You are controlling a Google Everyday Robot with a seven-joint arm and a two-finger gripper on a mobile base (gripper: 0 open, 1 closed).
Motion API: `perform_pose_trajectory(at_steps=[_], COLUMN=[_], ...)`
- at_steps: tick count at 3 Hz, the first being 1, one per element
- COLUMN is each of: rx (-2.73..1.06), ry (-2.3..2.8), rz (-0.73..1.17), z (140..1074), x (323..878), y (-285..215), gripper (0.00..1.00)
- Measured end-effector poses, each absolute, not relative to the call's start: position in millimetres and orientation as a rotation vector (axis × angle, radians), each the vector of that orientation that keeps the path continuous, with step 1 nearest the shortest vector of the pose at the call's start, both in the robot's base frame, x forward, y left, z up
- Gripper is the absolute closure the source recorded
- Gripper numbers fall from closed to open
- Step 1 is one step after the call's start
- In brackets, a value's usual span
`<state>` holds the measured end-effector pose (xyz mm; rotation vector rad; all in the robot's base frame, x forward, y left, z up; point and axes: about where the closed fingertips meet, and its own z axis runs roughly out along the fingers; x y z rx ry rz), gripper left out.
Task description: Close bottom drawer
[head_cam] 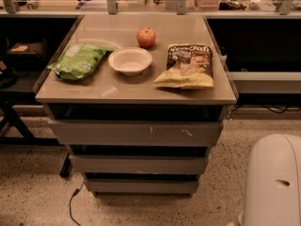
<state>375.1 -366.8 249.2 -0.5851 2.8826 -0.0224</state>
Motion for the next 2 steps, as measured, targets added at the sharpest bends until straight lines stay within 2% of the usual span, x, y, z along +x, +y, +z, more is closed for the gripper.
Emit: perform_pose_trajectory(at_steps=[1,2], rx=[-0.225,0.071], ry=[3.140,3.249], rz=[-0.129,-0.193], z=[253,268], x=[245,143], y=[-446,-485], gripper=[0.00,0.00])
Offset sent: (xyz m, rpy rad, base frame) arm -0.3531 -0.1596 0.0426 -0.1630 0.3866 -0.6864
